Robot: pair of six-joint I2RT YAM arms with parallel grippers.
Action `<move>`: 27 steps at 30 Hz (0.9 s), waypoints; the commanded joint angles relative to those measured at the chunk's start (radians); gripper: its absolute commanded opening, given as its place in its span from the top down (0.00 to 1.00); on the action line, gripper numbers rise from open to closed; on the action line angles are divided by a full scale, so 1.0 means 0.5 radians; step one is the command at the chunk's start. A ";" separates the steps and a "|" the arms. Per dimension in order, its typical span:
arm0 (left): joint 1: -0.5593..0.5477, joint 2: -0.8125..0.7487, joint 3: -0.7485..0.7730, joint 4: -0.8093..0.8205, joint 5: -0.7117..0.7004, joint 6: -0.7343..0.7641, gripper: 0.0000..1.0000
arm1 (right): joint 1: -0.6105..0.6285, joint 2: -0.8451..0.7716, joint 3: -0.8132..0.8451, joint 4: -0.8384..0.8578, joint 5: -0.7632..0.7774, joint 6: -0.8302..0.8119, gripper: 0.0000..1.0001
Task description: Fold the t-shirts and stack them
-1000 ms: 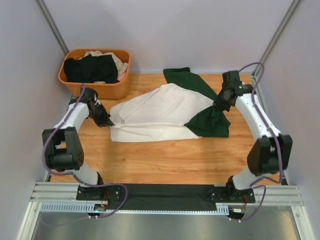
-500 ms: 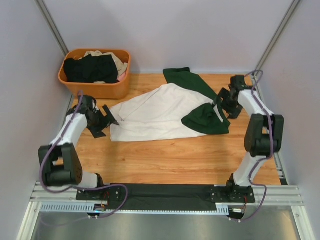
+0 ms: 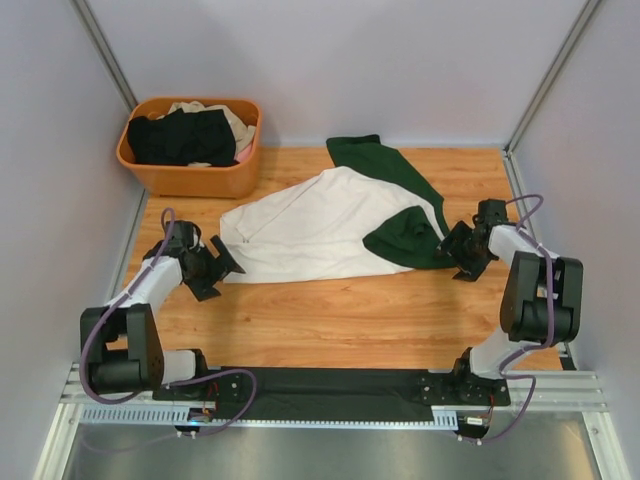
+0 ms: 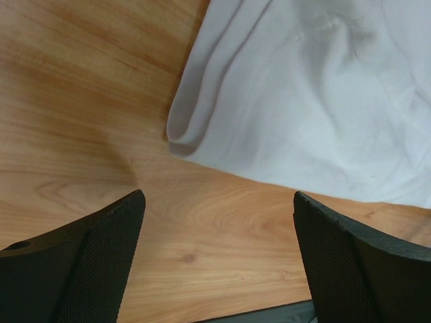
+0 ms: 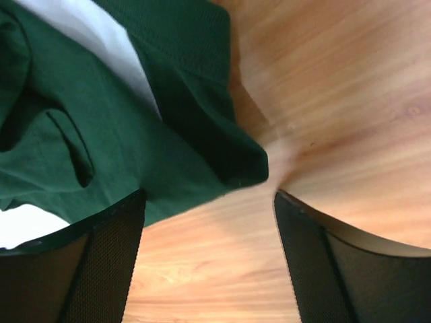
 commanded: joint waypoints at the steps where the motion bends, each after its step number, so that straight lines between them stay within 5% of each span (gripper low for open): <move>1: -0.009 0.101 -0.005 0.257 0.016 -0.041 0.04 | -0.015 0.105 0.067 0.192 -0.058 -0.011 0.25; 6: -0.033 0.310 -0.023 0.435 0.028 -0.081 0.12 | -0.018 0.356 0.199 0.272 -0.064 -0.021 0.45; 8: -0.042 0.356 -0.020 0.478 0.025 -0.096 0.19 | -0.018 0.420 0.236 0.278 -0.070 -0.036 0.62; 13: -0.092 0.475 0.090 0.561 0.028 -0.121 0.72 | -0.018 0.479 0.327 0.327 -0.131 -0.042 0.92; 14: -0.101 0.500 0.206 0.494 0.034 -0.109 0.98 | -0.021 0.507 0.367 0.303 -0.168 -0.036 0.95; 22: -0.113 0.332 1.084 -0.224 -0.168 -0.054 1.00 | -0.034 0.342 1.321 -0.311 -0.150 -0.051 1.00; 27: -0.107 -0.137 0.901 -0.418 -0.294 -0.069 1.00 | -0.119 -0.039 0.936 -0.394 -0.049 -0.079 1.00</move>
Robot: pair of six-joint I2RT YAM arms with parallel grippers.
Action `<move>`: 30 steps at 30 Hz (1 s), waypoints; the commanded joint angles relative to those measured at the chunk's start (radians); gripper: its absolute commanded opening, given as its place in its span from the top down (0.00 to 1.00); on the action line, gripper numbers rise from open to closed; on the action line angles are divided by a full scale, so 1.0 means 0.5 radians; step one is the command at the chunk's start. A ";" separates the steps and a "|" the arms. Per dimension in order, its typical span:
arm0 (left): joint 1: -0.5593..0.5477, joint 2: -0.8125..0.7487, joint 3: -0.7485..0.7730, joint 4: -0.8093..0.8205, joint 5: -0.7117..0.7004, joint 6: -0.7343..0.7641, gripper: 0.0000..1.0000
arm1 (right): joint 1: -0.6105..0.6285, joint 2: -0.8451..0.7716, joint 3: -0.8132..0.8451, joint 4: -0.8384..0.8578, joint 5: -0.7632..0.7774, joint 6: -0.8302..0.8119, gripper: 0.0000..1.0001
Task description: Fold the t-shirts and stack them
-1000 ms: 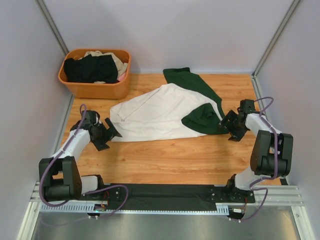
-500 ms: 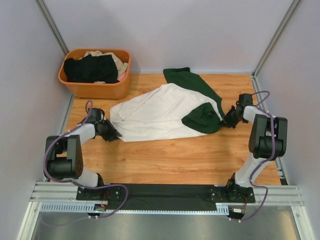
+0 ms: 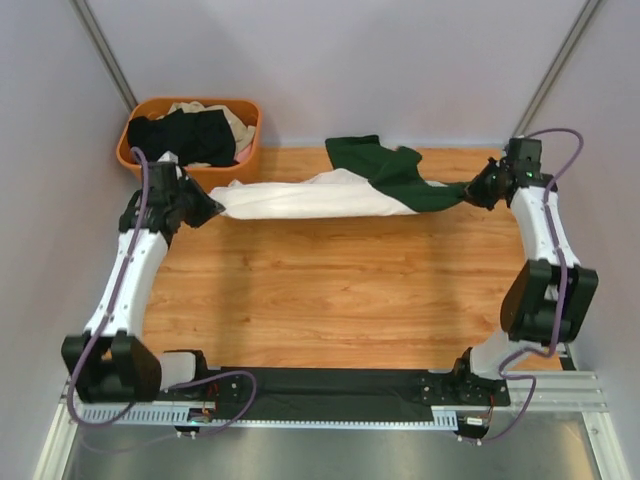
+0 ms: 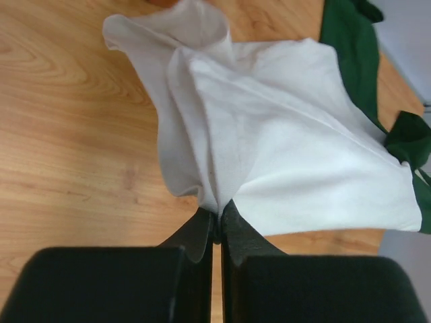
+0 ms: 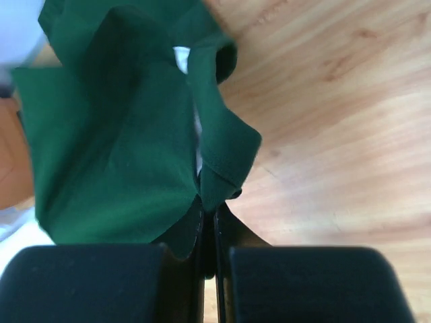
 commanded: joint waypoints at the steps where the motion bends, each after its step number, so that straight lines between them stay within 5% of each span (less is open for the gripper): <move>1: 0.014 -0.310 -0.244 -0.301 -0.131 0.009 1.00 | -0.084 -0.389 -0.339 -0.176 0.149 -0.045 1.00; 7: 0.023 -0.761 -1.152 -0.221 -0.061 -0.144 1.00 | -0.186 -0.868 -1.297 0.014 0.214 0.112 1.00; 17: 0.023 -1.181 -1.546 -0.267 0.167 -0.393 1.00 | -0.483 -1.421 -1.822 -0.025 0.060 0.241 0.98; 19: 0.023 -1.261 -1.562 -0.337 0.179 -0.430 0.96 | -0.517 -1.452 -1.853 -0.077 0.057 0.232 0.88; 20: 0.023 -1.347 -1.559 -0.374 0.170 -0.448 0.93 | -0.544 -1.458 -1.865 -0.090 0.054 0.229 0.76; 21: 0.023 -1.390 -1.552 -0.417 0.167 -0.451 0.88 | -0.551 -1.476 -1.874 -0.096 0.048 0.232 0.60; 23: 0.026 -1.531 -1.519 -0.561 0.161 -0.461 0.56 | -0.554 -1.513 -1.905 -0.136 0.030 0.262 0.24; 24: 0.026 -1.577 -1.491 -0.623 0.151 -0.458 0.37 | -0.554 -1.571 -1.911 -0.154 0.030 0.280 0.17; 25: 0.023 -1.623 -1.388 -0.754 0.136 -0.445 0.16 | -0.551 -1.608 -1.908 -0.182 0.042 0.290 0.14; 26: 0.026 -1.706 -1.320 -0.813 0.078 -0.430 0.06 | -0.554 -1.648 -1.869 -0.191 0.048 0.305 0.13; 30: 0.023 -1.731 -0.863 -1.000 -0.210 -0.131 0.00 | -0.551 -1.768 -1.611 -0.222 0.122 0.265 0.11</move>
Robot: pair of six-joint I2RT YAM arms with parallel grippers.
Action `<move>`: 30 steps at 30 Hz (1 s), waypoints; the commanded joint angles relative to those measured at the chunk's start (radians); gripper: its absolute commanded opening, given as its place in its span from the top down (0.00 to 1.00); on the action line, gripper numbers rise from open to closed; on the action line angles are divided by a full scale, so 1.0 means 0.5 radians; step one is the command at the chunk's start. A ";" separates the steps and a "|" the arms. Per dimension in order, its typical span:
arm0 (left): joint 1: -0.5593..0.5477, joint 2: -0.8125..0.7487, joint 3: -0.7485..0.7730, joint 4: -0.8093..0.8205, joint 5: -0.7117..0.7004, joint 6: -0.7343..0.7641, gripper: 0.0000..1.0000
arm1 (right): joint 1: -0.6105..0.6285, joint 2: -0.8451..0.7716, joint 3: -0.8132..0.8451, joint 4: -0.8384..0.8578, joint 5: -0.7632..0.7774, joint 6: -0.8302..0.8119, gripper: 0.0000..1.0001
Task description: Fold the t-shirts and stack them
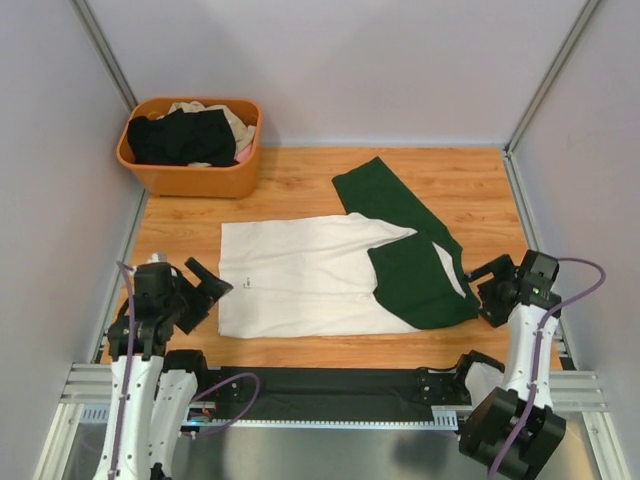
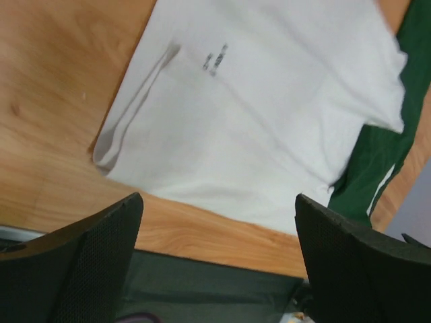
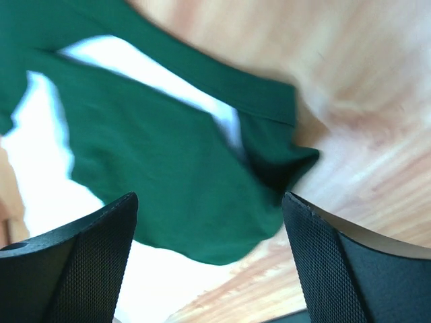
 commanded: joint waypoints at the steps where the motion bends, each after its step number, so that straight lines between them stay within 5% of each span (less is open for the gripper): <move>1: 0.008 0.005 0.486 -0.153 -0.251 0.324 0.00 | 0.000 -0.054 0.293 0.106 0.001 -0.013 0.11; 5: 0.017 0.268 0.745 -0.092 -0.324 0.701 0.02 | 0.406 0.258 0.666 0.328 0.069 -0.126 0.12; 8: 0.011 0.403 0.785 0.025 -0.395 1.038 0.04 | 0.805 0.822 1.240 0.248 0.334 -0.329 0.12; 12: 0.029 0.520 0.764 0.154 -0.304 1.110 0.07 | 1.000 1.741 2.028 0.144 0.390 -0.461 0.12; 19: 0.035 0.517 0.706 0.200 -0.249 1.113 0.11 | 1.135 3.006 3.980 -0.074 0.356 -0.789 0.12; 21: 0.035 0.499 0.693 0.224 -0.245 1.110 0.11 | 1.147 3.261 4.152 -0.007 0.319 -0.780 0.11; 25: 0.035 0.514 0.690 0.227 -0.215 1.116 0.12 | 1.227 3.342 3.914 0.611 0.399 -0.845 0.06; 30: 0.035 0.536 0.687 0.237 -0.184 1.119 0.14 | 1.279 3.768 4.281 0.659 0.408 -0.768 0.02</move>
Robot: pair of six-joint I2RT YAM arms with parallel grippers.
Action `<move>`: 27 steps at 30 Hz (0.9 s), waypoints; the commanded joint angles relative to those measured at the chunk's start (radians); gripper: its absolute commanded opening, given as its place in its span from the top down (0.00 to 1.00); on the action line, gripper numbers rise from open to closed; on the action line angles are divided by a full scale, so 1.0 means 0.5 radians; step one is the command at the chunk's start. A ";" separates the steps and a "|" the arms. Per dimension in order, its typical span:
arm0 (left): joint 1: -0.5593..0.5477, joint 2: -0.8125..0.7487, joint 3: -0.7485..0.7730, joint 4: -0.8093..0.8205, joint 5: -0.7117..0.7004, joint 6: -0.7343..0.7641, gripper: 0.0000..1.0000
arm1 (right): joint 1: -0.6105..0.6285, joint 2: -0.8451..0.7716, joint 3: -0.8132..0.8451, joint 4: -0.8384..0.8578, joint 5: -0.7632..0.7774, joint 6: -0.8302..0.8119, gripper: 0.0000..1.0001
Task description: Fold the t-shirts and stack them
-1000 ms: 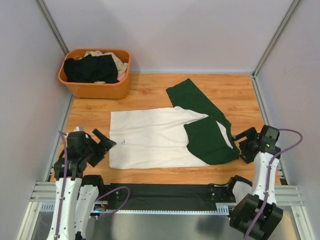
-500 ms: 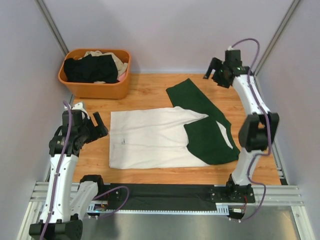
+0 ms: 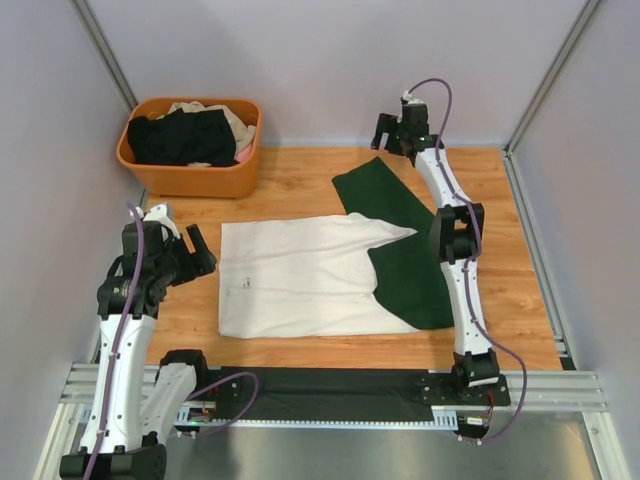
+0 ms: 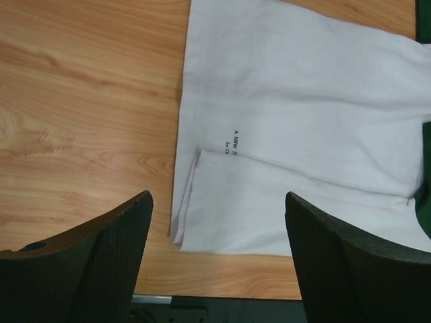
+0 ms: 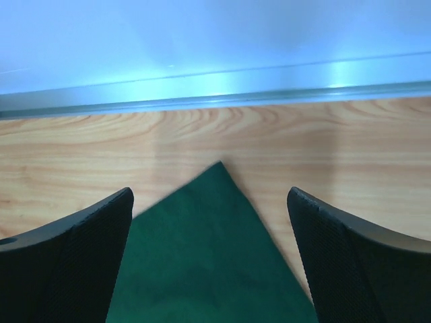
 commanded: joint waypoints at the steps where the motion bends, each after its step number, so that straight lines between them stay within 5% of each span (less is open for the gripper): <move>1: 0.012 0.008 -0.006 0.063 0.051 0.053 0.15 | 0.055 0.185 0.144 0.289 0.057 0.007 0.02; 7: 0.009 -0.022 -0.012 0.063 0.039 0.047 0.15 | 0.028 0.274 0.153 0.308 0.048 0.209 0.01; 13: 0.006 -0.028 -0.012 0.063 0.042 0.050 0.15 | -0.007 0.317 0.153 0.158 -0.133 0.378 0.12; 17: 0.009 -0.035 -0.012 0.060 0.036 0.047 0.15 | 0.012 0.317 0.125 0.035 -0.213 0.391 0.33; 25: 0.009 -0.068 -0.015 0.063 0.033 0.047 0.15 | 0.043 0.308 0.063 -0.146 -0.330 0.369 0.40; 27: 0.006 -0.065 -0.015 0.063 0.036 0.047 0.15 | 0.049 0.317 0.060 -0.164 -0.345 0.378 0.49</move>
